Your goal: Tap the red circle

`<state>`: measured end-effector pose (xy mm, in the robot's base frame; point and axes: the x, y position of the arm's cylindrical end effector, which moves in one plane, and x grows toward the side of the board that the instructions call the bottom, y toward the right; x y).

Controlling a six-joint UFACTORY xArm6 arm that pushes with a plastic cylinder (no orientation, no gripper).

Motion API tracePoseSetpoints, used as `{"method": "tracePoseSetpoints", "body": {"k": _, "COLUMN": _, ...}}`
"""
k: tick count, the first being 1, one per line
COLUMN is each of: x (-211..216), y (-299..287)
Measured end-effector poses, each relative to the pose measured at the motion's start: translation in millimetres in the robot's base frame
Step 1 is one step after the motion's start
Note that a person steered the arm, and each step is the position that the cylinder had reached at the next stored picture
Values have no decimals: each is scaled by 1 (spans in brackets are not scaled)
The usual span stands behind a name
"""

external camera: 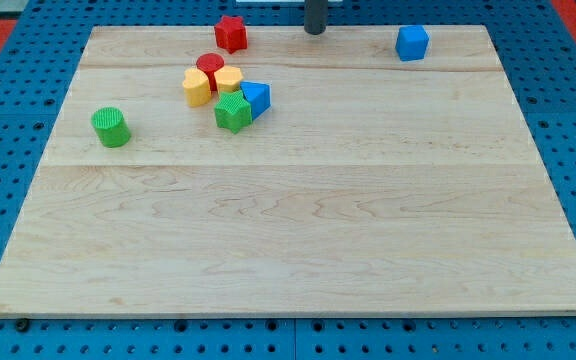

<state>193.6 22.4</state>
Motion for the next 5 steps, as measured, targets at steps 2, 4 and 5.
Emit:
{"method": "tracePoseSetpoints", "body": {"k": 2, "x": 36, "y": -66}}
{"method": "tracePoseSetpoints", "body": {"k": 4, "x": 69, "y": -116}}
{"method": "tracePoseSetpoints", "body": {"k": 5, "x": 59, "y": -153}}
